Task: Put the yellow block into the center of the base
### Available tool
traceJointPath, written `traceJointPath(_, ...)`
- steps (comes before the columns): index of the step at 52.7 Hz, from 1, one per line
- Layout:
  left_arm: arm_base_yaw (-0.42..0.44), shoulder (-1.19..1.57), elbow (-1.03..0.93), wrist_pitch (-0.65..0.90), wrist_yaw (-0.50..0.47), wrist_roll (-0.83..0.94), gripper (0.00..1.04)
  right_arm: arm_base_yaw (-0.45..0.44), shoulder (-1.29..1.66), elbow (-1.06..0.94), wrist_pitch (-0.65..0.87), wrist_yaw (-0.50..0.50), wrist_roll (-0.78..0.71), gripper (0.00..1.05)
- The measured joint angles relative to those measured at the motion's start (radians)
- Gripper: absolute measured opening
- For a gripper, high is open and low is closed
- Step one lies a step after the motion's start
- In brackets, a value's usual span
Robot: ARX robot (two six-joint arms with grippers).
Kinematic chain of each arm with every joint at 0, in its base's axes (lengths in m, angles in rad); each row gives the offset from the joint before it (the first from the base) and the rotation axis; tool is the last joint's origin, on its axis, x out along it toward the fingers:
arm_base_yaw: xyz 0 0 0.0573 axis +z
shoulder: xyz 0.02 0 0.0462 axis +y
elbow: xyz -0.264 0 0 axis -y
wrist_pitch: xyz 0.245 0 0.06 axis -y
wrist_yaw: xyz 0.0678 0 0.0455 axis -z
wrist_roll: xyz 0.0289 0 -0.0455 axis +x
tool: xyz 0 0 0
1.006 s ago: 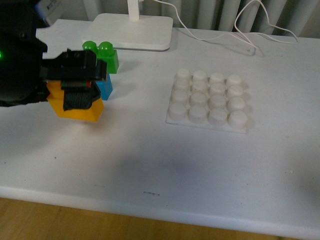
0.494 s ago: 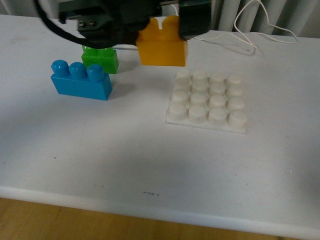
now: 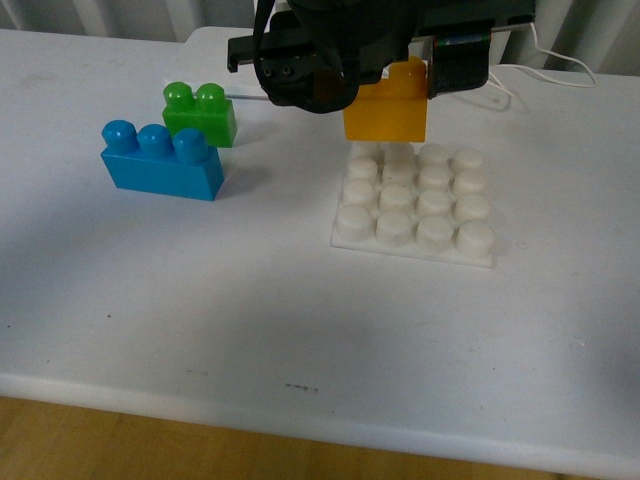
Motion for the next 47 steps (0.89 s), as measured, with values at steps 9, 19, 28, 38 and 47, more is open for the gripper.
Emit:
traceJointPath(9, -0.013, 0.019, 0.000, 0.000, -0.001, -0.004, 0.65, 0.000, 0.000, 0.000, 0.000, 0.000, 0.000, 0.95)
traceJointPath(19, -0.054, 0.021, 0.003, 0.001, -0.016, -0.016, 0.65, 0.000, 0.000, 0.000, 0.000, 0.000, 0.000, 0.95)
traceJointPath(28, -0.068, 0.023, 0.004, 0.001, -0.026, -0.020, 0.65, 0.000, 0.000, 0.000, 0.000, 0.000, 0.000, 0.95)
traceJointPath(38, -0.069, 0.031, 0.008, 0.000, -0.034, -0.019, 0.65, 0.000, 0.000, 0.000, 0.000, 0.000, 0.000, 0.95)
traceJointPath(47, -0.069, 0.032, 0.008, -0.002, -0.042, -0.019, 0.65, 0.000, 0.000, 0.000, 0.000, 0.000, 0.000, 0.95)
